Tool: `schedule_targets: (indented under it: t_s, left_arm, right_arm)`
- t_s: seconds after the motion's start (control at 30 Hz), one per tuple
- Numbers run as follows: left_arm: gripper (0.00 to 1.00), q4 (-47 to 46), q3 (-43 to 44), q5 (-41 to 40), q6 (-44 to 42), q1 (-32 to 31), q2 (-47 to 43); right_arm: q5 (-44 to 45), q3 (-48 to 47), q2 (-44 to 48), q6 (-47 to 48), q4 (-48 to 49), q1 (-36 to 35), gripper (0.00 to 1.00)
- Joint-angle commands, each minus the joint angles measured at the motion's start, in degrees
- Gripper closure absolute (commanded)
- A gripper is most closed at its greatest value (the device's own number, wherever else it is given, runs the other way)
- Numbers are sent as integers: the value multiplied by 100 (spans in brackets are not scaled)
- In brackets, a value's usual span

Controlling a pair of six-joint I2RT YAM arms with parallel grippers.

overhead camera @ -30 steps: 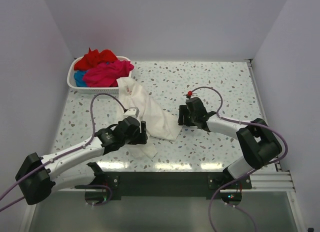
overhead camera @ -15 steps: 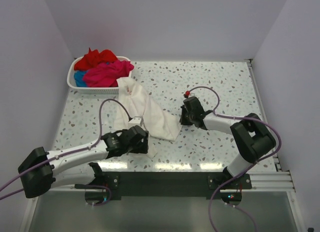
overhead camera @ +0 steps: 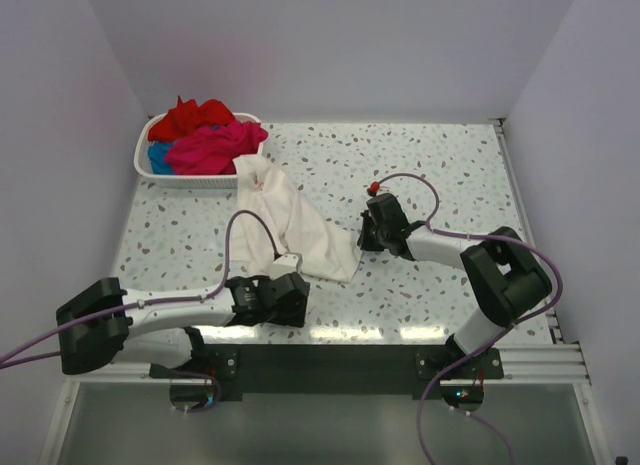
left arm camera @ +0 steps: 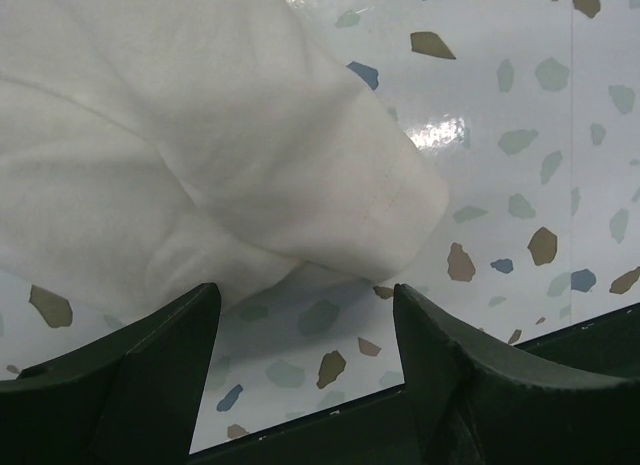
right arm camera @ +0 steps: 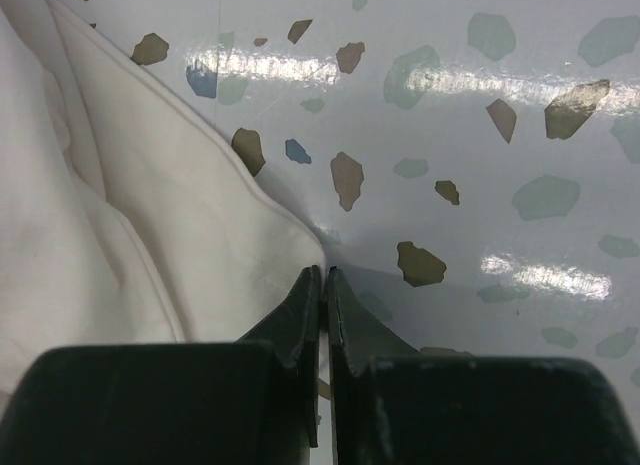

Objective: Fold and stack the t-shirts
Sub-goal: Flatten the tshirt out

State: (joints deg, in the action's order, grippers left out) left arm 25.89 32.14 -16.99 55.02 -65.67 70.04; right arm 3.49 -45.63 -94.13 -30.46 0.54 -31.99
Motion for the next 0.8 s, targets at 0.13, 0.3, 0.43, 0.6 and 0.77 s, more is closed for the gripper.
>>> schedule_targets:
  t_s: [0.13,0.3,0.43,0.6,0.77]
  left_arm:
    - [27,-646,275,-243,175,-86,370]
    - [29,-559,521,-339,158,-130,405]
    - [30,-165,732,-383,166,-174,335]
    - [30,-66,724,-550,202,-209,150]
    - [31,-180,688,-507,184,-210,571]
  right_arm:
    - [-23,36,79,-66,157,-27,100]
    - [-50,45,70,-57,166,-27,100]
    - [-59,54,70,-31,157,-27,100]
    - [-76,54,61,-39,166,-27,100]
    - [-111,62,61,-48,157,-27,100]
